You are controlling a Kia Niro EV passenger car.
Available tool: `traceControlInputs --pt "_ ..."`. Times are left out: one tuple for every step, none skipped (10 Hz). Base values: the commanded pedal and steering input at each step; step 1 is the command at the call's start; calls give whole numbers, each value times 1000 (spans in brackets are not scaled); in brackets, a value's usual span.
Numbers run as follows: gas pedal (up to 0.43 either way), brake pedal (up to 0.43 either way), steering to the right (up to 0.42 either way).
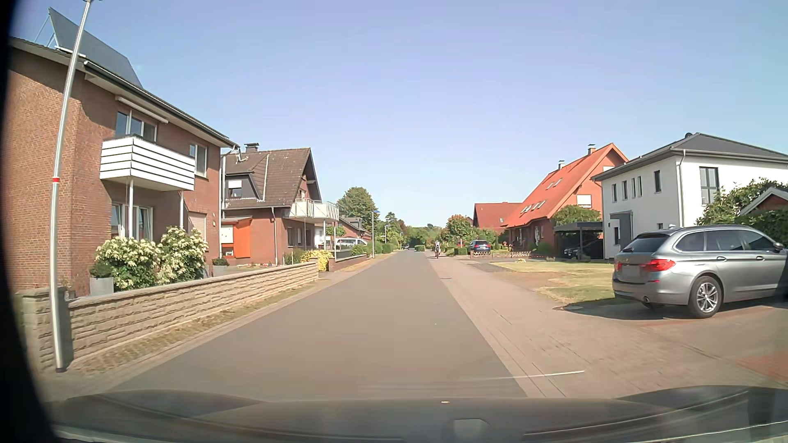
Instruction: Follow the waypoints while adhering to traffic rules and regulations
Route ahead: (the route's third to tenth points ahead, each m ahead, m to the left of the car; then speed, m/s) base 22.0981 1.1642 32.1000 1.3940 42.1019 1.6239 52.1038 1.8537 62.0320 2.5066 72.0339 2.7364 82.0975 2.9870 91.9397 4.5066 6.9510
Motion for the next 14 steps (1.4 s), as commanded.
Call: traceControlInputs --pt "110 6 -2" --pt "110 6 -3" --pt "110 6 -3" --pt "110 6 -3" --pt "110 6 -3" --pt "110 6 0" --pt "110 6 1" --pt "98 6 4" --pt "87 6 8" --pt "79 6 10" --pt "67 6 10" --pt "59 6 6" --pt "59 6 4" --pt "47 6 4"
